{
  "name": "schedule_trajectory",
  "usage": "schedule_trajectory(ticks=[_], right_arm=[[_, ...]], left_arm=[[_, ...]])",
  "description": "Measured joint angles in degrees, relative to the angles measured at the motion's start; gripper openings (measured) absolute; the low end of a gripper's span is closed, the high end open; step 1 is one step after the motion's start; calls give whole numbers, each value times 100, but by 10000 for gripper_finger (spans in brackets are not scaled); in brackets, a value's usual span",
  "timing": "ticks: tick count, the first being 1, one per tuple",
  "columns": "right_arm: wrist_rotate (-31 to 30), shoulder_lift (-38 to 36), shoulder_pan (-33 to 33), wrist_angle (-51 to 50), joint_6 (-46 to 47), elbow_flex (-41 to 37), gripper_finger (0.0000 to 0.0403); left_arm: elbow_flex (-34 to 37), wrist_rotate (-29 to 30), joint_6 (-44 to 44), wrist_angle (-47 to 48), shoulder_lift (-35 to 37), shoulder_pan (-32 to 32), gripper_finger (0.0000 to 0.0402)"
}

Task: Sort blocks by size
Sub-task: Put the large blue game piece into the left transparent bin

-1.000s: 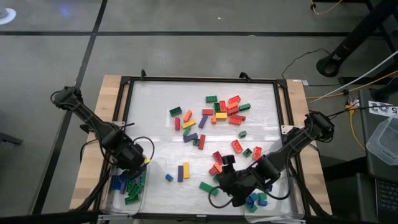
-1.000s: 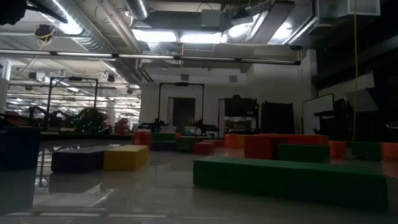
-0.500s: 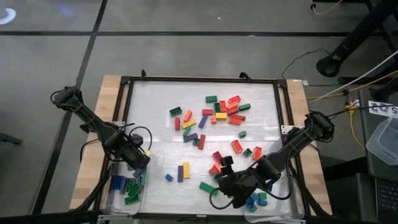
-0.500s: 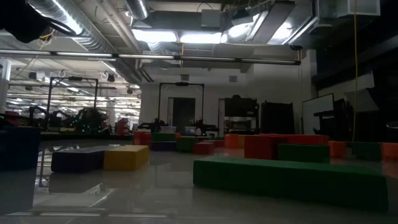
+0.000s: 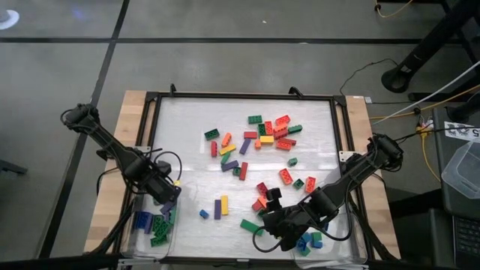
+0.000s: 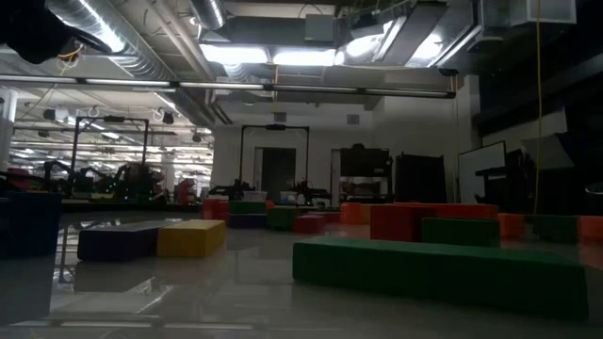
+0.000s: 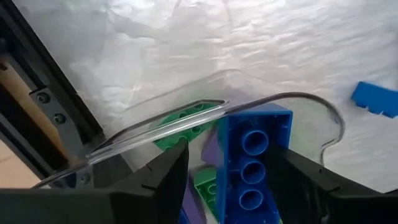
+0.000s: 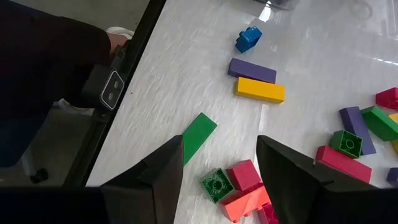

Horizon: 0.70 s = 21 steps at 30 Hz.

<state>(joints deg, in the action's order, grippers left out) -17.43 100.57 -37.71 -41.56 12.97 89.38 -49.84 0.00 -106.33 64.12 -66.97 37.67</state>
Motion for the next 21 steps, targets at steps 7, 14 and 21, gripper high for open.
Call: schedule_trajectory(ticks=[7,14,21], right_arm=[[-2,0,0,-4,0,0,202],[-2,0,0,-9,-2,0,202],[-298,99,52,278,-471,1,202]], left_arm=[[-4,774,-262,88,274,0,190],[-7,878,-427,251,426,24,190],[-7,439,-147,253,411,57,190]])
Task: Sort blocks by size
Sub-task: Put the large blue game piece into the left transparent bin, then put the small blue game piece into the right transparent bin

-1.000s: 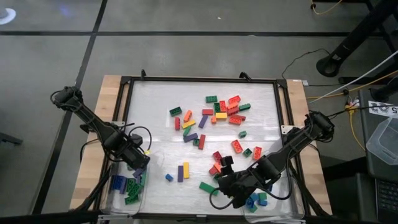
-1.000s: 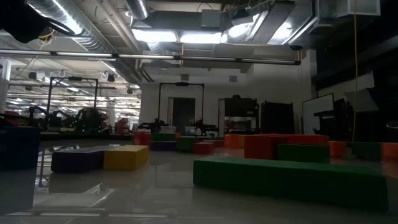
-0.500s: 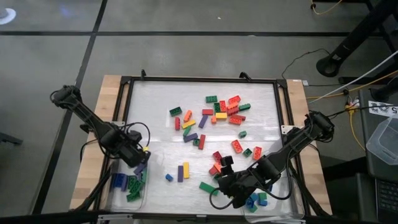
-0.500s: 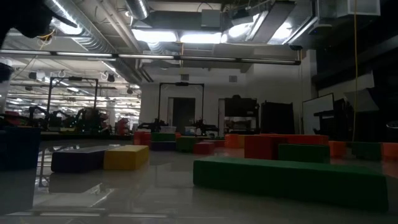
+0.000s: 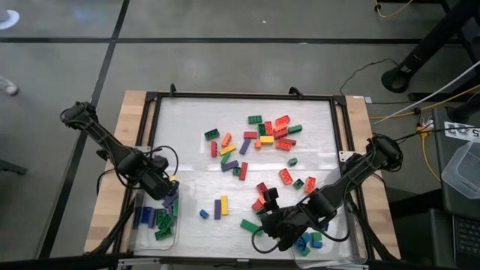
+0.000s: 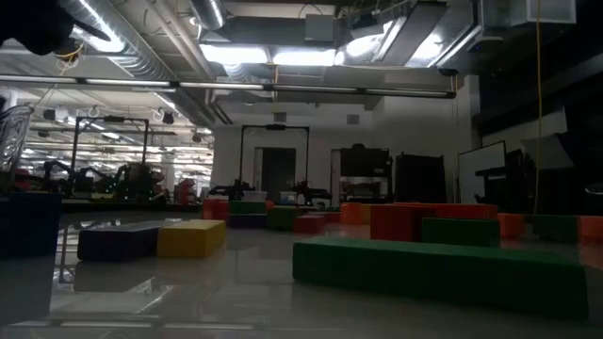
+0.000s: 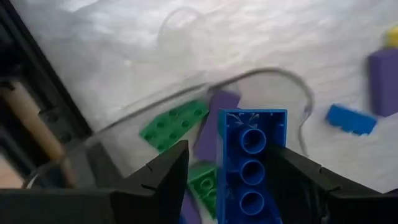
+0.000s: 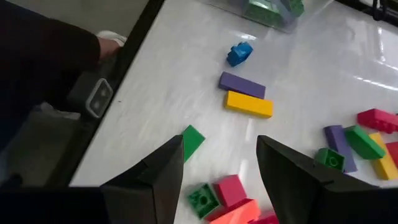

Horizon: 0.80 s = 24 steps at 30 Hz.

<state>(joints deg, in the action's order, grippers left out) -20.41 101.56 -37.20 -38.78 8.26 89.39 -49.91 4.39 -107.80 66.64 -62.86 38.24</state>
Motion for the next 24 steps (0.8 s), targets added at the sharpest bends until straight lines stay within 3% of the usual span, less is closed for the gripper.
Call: schedule_trajectory(ticks=[4,8,10,12,15,19,24], right_arm=[[116,193,136,195,-132,-3,202],[480,370,261,60,-122,-3,202],[577,440,320,-2,-122,-5,202],[610,463,313,-103,-122,-3,202],[604,463,313,-125,-122,-3,202],[606,462,311,-142,-126,-3,202],[608,459,311,-193,-128,-3,202]], left_arm=[[0,-525,374,288,-307,-2,190],[4,-806,135,503,-453,3,190],[2,-812,931,-68,-463,39,190],[-17,-814,1450,-20,-452,55,190],[10,-833,495,468,-443,52,190],[-2,-799,1010,-348,-391,50,190],[-2,-357,2439,-2221,-379,39,190]])
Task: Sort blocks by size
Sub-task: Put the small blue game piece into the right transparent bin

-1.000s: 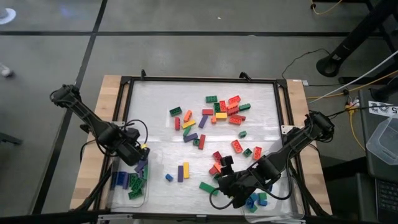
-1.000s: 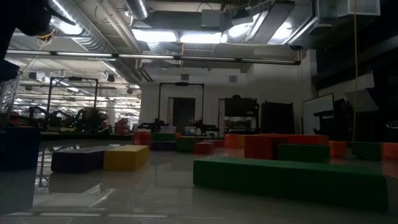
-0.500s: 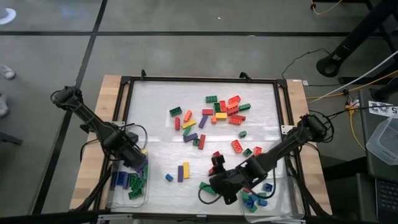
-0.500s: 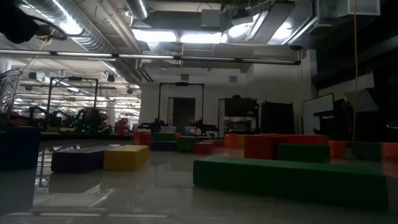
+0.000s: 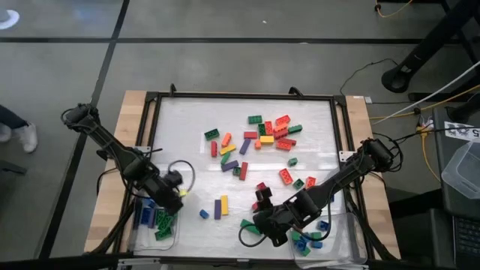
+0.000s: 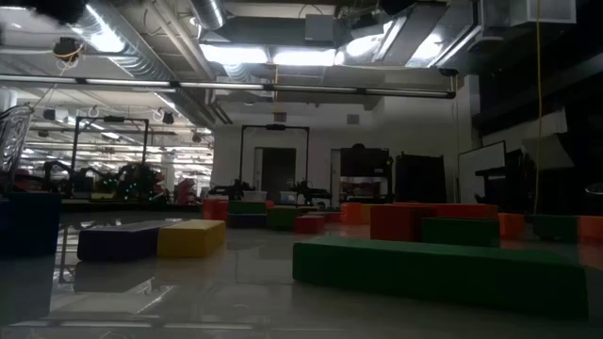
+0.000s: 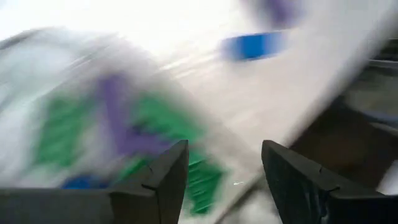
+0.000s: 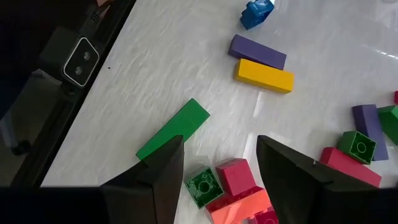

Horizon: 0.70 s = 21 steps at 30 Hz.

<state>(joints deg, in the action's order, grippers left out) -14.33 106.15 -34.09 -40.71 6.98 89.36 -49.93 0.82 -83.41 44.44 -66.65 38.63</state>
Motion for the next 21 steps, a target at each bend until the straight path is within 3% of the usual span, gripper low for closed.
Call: schedule_trajectory(ticks=[5,10,14,21], right_arm=[[0,0,0,-3,-20,0,202],[2,-3,0,-11,-22,0,202],[139,-3,0,-12,-25,0,202],[494,-3,0,15,7,0,202]], left_arm=[[-4,807,1710,-1622,-38,4,190],[-4,1950,4006,-2463,-416,-19,190],[-4,1913,5384,-2548,-828,-90,190],[-2,1579,6596,-2537,-1812,-130,190]])
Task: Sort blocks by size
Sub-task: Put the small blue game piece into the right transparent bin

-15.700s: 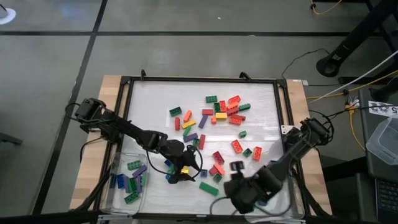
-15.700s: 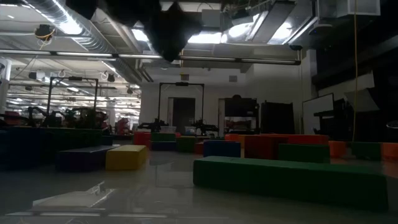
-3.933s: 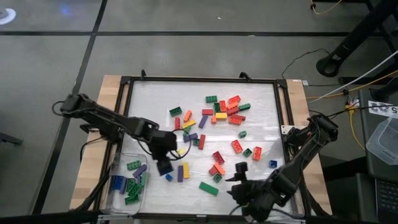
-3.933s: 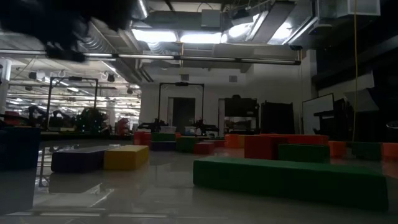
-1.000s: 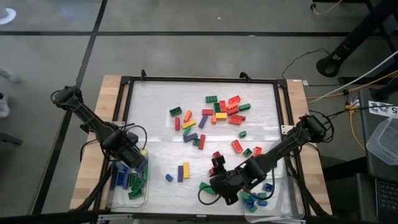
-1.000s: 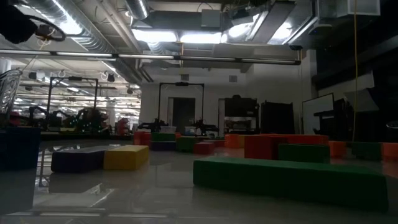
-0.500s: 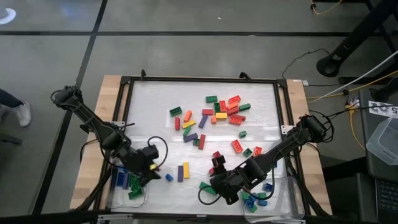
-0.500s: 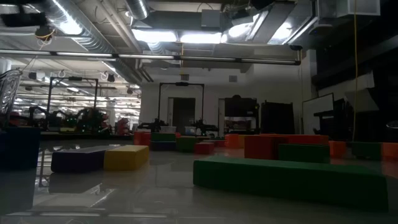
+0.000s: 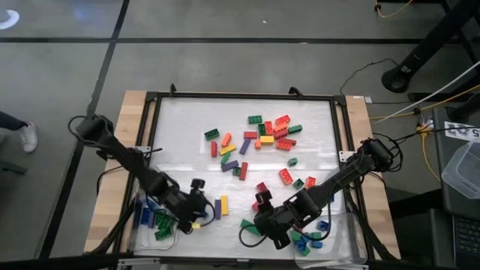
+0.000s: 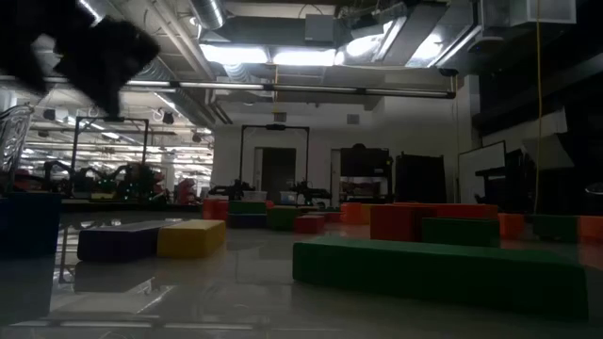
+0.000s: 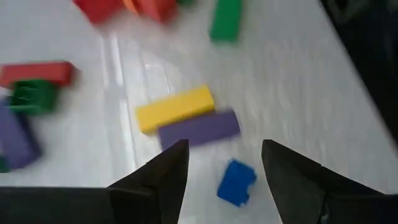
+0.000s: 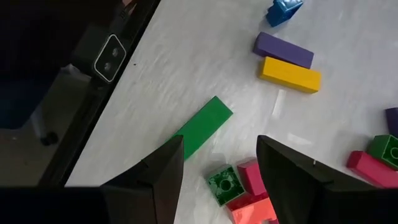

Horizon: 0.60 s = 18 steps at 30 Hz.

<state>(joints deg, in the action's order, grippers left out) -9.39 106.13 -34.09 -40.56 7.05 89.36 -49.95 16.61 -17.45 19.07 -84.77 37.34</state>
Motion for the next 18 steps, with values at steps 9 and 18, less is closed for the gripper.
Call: schedule_trajectory(ticks=[9,18], right_arm=[[-50,-9,0,22,4,0,202],[-55,-9,0,103,11,2,202]], left_arm=[[0,-272,732,2,-721,1,190],[0,-670,879,-11,-1070,1,190]])
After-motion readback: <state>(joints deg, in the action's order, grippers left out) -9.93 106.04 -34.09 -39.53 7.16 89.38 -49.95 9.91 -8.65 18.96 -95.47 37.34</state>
